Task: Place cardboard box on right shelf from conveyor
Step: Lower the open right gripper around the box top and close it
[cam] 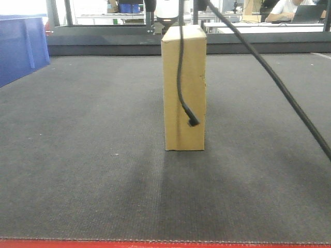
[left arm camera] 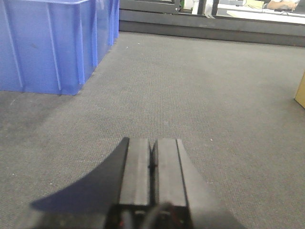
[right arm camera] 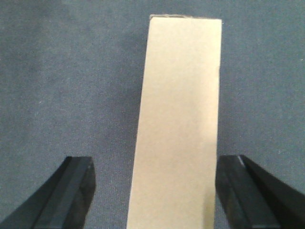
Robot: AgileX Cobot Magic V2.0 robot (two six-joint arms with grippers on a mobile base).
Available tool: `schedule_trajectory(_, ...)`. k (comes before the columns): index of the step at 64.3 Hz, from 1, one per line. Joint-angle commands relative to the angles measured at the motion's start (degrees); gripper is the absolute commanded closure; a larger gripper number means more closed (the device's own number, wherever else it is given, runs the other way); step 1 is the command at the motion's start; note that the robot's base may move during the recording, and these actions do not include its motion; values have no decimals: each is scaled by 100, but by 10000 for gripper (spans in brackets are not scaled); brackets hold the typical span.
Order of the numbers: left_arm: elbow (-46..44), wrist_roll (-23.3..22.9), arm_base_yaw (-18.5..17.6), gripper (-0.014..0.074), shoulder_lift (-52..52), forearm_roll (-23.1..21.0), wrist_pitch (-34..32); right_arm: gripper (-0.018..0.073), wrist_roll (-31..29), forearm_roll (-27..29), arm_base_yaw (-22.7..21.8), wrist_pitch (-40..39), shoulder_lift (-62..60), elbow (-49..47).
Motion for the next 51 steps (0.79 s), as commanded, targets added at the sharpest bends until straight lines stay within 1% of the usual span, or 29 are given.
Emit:
schedule_trajectory(1, -16, -29, -1, 715, -69, -27, -479, -53, 15, -265, -78, 361, -304, -221)
schedule_trajectory(25, -16, -29, -1, 715, -69, -27, -479, -53, 10, -237, -147, 409, -141, -221)
schedule_trajectory(35, -16, -29, -1, 715, -69, -27, -479, -53, 10, -237, -205, 403, -139, 19)
schedule_trajectory(41, -16, -29, -1, 715, -69, -27, -479, -53, 10, -179, -207, 267, -139, 190)
schedule_trajectory(51, -16, -29, -1, 715, -69, -27, -479, -53, 15, 81, -207, -73, -139, 422)
